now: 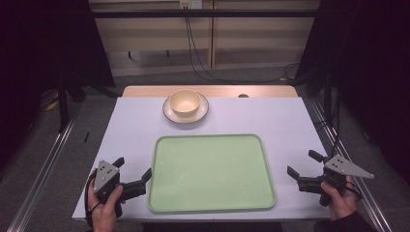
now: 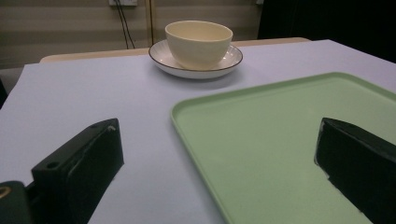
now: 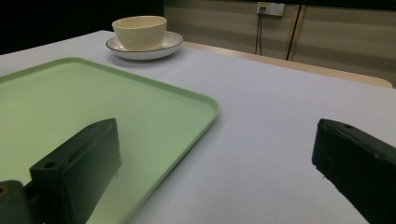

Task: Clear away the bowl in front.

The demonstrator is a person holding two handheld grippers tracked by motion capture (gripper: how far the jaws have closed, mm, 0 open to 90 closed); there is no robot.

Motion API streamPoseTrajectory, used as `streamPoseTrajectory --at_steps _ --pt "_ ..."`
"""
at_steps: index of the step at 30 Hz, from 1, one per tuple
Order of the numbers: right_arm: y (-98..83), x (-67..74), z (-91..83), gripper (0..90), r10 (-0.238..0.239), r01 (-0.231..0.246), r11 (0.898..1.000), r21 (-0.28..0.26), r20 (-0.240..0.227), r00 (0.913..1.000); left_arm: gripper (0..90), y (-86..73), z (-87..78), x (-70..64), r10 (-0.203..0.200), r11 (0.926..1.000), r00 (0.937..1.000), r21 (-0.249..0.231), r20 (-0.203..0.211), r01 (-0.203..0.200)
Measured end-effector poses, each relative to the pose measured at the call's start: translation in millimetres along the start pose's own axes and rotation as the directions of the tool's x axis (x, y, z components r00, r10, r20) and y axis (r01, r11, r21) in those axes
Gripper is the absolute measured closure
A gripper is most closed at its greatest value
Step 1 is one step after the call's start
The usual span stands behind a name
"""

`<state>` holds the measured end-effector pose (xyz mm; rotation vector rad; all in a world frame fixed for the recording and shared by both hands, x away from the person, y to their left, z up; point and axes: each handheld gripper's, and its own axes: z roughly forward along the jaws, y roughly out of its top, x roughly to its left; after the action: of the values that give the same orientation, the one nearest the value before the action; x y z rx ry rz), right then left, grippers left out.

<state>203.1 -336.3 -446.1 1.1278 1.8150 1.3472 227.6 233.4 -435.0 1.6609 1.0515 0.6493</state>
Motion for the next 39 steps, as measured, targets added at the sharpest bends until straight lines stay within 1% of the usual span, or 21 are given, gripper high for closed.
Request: streamPoseTrajectory --at_steps 3,5,7,8,10,13,15,17,19,20,21,23,25,27,29,30,35,36,37,39 --pt "0.5 -0.2 -1.0 0.9 0.004 -0.004 1.0 -0.004 -0.004 1.0 1.1 0.1 -0.1 0.1 0.001 1.0 1.0 -0.003 -0.002 -0.002" --pt "1.1 -0.4 -3.1 1.9 -0.003 0.003 1.0 -0.014 0.006 1.0 1.3 0.1 0.3 -0.2 -0.002 1.0 1.0 0.0 0.0 0.002" --pt "1.1 -0.6 -3.2 1.9 -0.003 0.003 1.0 -0.014 -0.002 1.0 1.5 0.2 0.1 -1.1 0.004 1.0 1.0 0.004 -0.002 -0.004" --pt "0.8 -0.2 -2.5 1.9 -0.004 0.004 1.0 -0.009 -0.006 1.0 1.5 0.3 -0.2 -1.0 0.009 1.0 0.9999 0.001 0.003 -0.009" --pt "0.6 0.3 -1.8 1.9 -0.005 0.005 1.0 -0.008 -0.02 0.9998 1.7 0.2 -0.2 -1.9 0.007 1.0 1.0 0.001 0.001 -0.007" --pt "0.7 0.2 -2.1 1.9 -0.007 0.007 1.0 -0.006 -0.021 0.9998 1.7 0.3 -0.3 -2.1 0.004 1.0 1.0 -0.001 0.002 -0.004" --pt "0.7 0.6 -2.0 1.9 -0.008 0.008 1.0 -0.008 -0.023 0.9997 1.6 0.5 -0.4 -2.1 0.009 1.0 1.0 -0.003 0.003 -0.009" --pt "0.5 0.9 -2.0 1.9 -0.008 0.008 1.0 0.0 -0.029 0.9996 1.7 0.5 -0.2 -2.7 0.008 1.0 0.9999 -0.001 0.006 -0.008" --pt "0.7 1.0 -2.0 1.9 -0.009 0.009 1.0 -0.006 -0.029 0.9995 1.9 0.8 0.7 -2.9 0.008 1.0 0.9998 -0.003 0.02 -0.008" --pt "0.7 1.0 -2.0 1.9 -0.009 0.009 1.0 -0.006 -0.029 0.9995 1.9 0.8 0.7 -2.9 0.008 1.0 0.9998 -0.003 0.02 -0.008" --pt "1.1 1.0 -2.8 1.8 0.0 -0.001 1.0 -0.011 -0.039 0.9993 1.9 1.6 0.8 -3.1 0.015 0.9999 0.9999 -0.001 0.007 -0.015" --pt "1.2 1.0 -2.9 1.7 -0.002 0.001 1.0 -0.013 -0.037 0.9993 1.8 2.3 1.1 -2.5 0.02 0.9998 0.9998 0.0 0.008 -0.019" --pt "1.3 1.5 -2.9 1.7 -0.006 0.005 1.0 -0.016 -0.036 0.9993 1.8 2.7 3.2 -1.7 0.01 0.9999 0.9999 -0.004 0.01 -0.01" --pt "1.2 1.3 -3.0 1.6 -0.009 0.009 1.0 -0.013 -0.032 0.9995 1.8 4.0 5.4 -1.6 0.001 0.9999 0.9998 0.011 0.02 -0.001" --pt "1.0 1.5 -2.9 1.6 -0.009 0.009 1.0 -0.006 -0.031 0.9995 1.4 7.1 7.0 -1.7 0.012 0.9999 0.9995 -0.005 0.031 -0.012" --pt "1.1 1.5 -2.8 1.6 -0.009 0.009 1.0 -0.007 -0.034 0.9994 1.8 7.8 6.9 -1.5 0.019 0.9998 0.9996 -0.004 0.022 -0.019" --pt "1.2 2.0 -2.6 1.6 -0.008 0.007 1.0 -0.013 -0.047 0.9988 2.3 9.5 11.6 -1.5 0.015 0.9999 0.9994 0.003 0.032 -0.015" --pt "1.3 1.9 -2.9 1.6 -0.009 0.008 1.0 -0.015 -0.048 0.9988 2.3 10.5 13.8 -2.4 0.021 0.9998 0.9989 -0.001 0.043 -0.021" --pt "1.2 1.9 -3.0 1.6 -0.008 0.008 1.0 -0.016 -0.045 0.9989 2.3 11.5 14.3 -2.5 0.038 0.9993 0.9985 0.002 0.038 -0.038" --pt "1.2 1.9 -3.0 1.6 -0.009 0.009 1.0 -0.016 -0.045 0.9989 2.3 13.2 17.1 -2.3 0.056 0.9983 0.9976 -0.016 0.041 -0.056"
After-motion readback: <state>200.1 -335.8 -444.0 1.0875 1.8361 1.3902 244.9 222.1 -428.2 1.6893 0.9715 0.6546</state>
